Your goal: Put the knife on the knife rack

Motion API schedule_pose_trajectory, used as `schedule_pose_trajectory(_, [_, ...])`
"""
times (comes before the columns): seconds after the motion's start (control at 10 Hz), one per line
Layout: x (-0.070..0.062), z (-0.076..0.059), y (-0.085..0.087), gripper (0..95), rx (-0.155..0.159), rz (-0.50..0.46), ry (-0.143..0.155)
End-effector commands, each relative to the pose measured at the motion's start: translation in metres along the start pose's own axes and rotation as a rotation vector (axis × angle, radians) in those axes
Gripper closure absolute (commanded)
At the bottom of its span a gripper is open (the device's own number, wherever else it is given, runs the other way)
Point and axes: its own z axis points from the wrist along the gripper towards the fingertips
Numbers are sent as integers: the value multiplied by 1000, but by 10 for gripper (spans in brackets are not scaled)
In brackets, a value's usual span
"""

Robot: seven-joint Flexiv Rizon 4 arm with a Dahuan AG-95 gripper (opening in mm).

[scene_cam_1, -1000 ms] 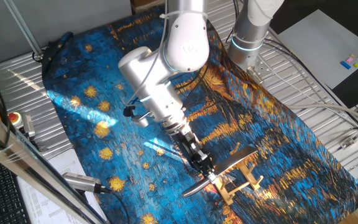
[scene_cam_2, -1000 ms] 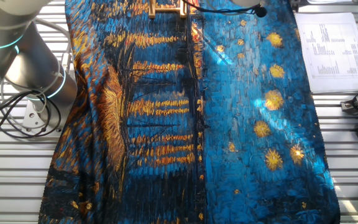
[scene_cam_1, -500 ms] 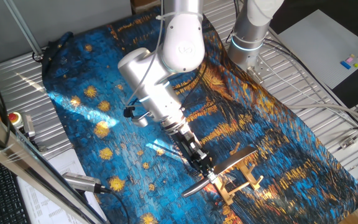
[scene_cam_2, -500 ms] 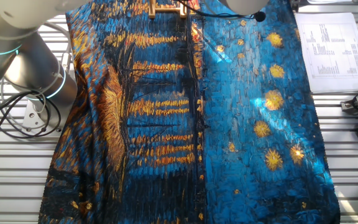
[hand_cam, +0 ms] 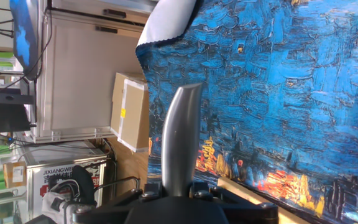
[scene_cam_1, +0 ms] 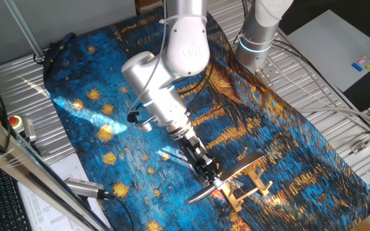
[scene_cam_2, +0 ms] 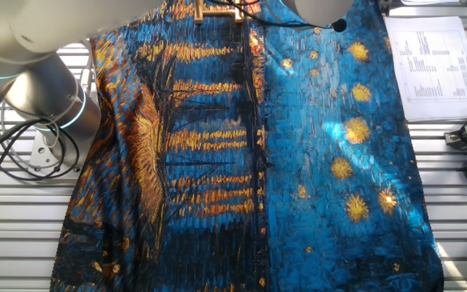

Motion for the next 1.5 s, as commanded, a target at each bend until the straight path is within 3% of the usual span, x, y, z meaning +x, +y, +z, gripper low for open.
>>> schedule_pose_trajectory(0.1, [1, 1, -2, 950, -3, -9, -2])
schedule_pose_trajectory(0.8, [4, 1, -14, 950, -10, -25, -7])
schedule_pose_trajectory(1.5, [3, 0, -20, 950, -50, -48, -7])
